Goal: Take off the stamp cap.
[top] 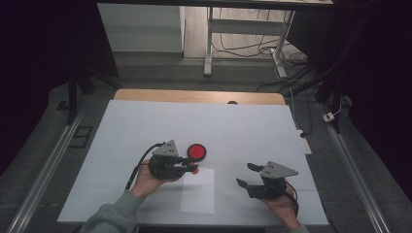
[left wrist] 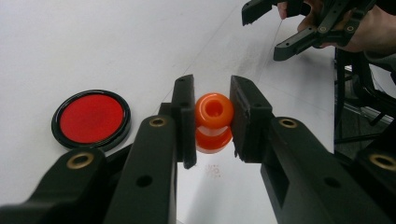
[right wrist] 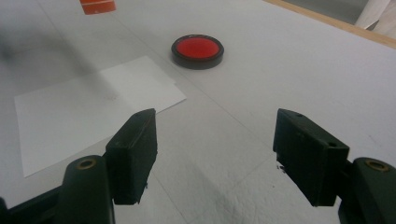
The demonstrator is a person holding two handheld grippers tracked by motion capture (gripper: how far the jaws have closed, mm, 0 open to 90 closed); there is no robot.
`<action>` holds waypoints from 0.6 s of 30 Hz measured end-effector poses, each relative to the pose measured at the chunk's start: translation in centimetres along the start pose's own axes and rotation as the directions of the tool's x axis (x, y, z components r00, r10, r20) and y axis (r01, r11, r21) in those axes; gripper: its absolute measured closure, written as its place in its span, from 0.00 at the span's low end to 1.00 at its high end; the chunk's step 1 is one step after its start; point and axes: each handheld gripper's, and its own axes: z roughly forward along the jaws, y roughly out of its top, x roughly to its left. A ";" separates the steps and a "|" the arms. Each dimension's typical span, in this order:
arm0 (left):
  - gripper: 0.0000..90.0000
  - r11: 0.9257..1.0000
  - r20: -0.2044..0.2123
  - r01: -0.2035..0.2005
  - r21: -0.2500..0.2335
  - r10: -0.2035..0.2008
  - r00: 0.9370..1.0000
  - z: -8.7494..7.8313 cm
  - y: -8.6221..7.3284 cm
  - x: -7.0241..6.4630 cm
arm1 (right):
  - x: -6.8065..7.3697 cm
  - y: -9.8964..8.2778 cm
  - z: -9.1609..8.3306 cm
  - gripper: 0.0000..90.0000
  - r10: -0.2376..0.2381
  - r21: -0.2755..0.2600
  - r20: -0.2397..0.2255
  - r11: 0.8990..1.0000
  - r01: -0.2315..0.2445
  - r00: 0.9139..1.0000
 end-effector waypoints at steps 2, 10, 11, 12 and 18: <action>0.80 1.000 0.000 0.001 0.001 -0.001 1.000 0.0 0.0 0.0 | 0.1 0.1 0.1 0.33 -0.006 0.004 -0.003 1.000 0.006 1.000; 0.80 1.000 0.000 0.001 0.001 -0.001 1.000 0.1 0.0 -0.1 | 0.6 0.5 0.5 0.33 -0.010 -0.002 -0.025 1.000 0.010 1.000; 0.80 1.000 0.000 0.000 0.002 0.000 1.000 0.1 0.0 -0.1 | 0.7 0.6 0.6 0.33 -0.009 -0.002 -0.028 1.000 0.009 1.000; 0.80 1.000 -0.001 0.001 0.002 -0.001 1.000 0.1 0.0 -0.1 | 0.8 0.6 0.7 0.33 -0.007 -0.003 -0.032 1.000 0.007 0.999; 0.80 1.000 0.001 0.002 0.003 -0.002 1.000 0.2 0.0 -0.1 | 1.2 1.0 1.2 0.34 -0.012 0.000 -0.048 1.000 0.012 0.999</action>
